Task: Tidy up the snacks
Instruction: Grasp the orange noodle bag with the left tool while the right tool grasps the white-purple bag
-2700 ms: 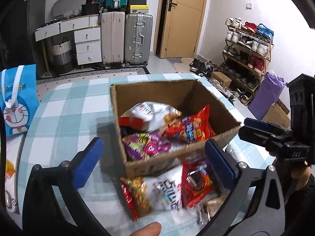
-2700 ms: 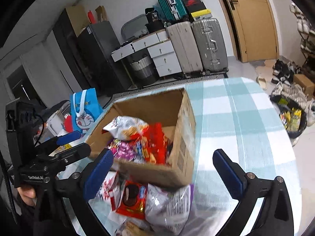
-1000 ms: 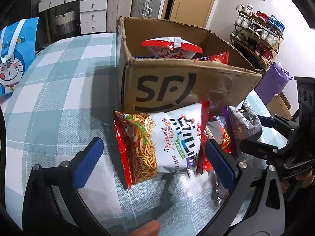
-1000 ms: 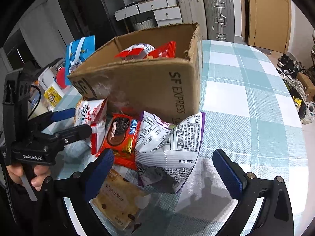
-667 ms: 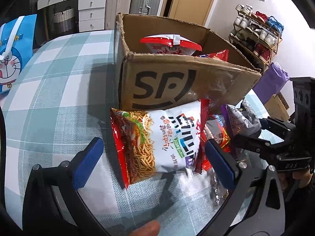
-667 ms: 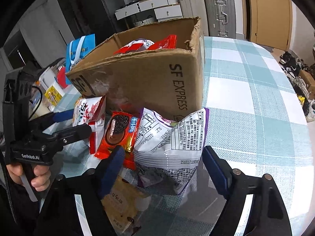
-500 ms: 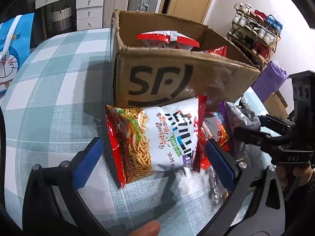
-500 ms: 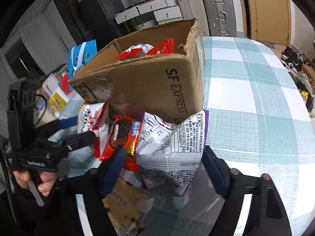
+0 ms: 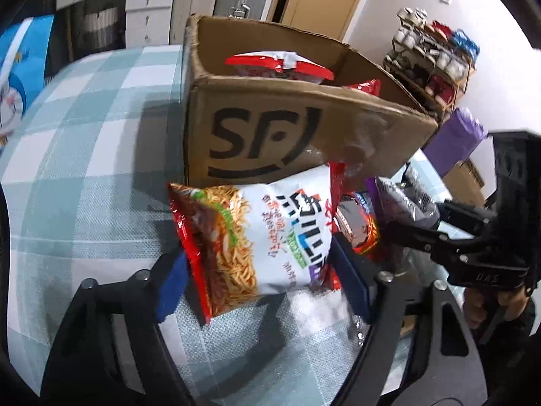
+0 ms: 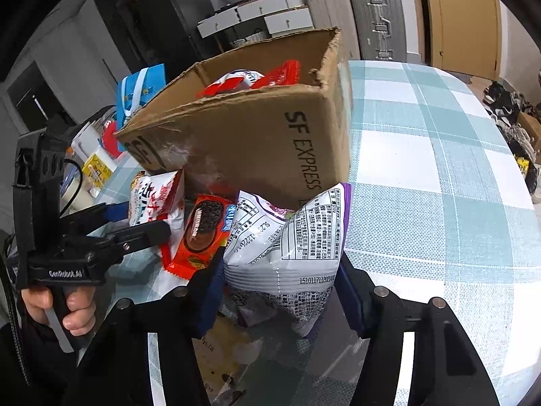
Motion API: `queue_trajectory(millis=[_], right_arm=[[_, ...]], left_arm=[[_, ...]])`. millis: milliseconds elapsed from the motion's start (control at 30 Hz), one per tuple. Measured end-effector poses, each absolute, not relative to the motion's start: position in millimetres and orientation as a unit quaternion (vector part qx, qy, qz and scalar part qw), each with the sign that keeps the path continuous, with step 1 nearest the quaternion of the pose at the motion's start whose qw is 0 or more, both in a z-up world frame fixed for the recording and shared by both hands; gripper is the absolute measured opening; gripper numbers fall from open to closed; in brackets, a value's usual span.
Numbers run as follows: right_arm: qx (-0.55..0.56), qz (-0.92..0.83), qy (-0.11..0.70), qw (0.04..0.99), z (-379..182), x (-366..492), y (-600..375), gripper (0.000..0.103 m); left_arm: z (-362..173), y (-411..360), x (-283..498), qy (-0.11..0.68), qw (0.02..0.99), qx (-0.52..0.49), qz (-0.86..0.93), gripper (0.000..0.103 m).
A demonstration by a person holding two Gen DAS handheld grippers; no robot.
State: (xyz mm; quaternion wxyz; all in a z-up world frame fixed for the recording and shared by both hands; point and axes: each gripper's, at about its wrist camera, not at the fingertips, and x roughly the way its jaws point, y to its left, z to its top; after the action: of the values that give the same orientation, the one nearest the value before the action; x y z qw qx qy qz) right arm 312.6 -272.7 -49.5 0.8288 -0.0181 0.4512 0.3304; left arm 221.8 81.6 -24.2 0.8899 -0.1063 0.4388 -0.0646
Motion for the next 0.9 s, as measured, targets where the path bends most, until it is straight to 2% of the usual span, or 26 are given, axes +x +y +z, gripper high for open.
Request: queue_trajectory(millis=[233,900], right_arm=[[-0.038,0.331,0.438,0.835,-43.1,305.0,-270.1,0.056],[-0.034,0.350,0.366,0.861,5.2,278.3,-280.5,0.054]], left_arm=[[-21.9,75.3,217.0,0.427,0.896,-0.089,-0.076,0.056],[39.5,62.7,173.8,0.355,0.928,-0.065,-0.088,0.055]])
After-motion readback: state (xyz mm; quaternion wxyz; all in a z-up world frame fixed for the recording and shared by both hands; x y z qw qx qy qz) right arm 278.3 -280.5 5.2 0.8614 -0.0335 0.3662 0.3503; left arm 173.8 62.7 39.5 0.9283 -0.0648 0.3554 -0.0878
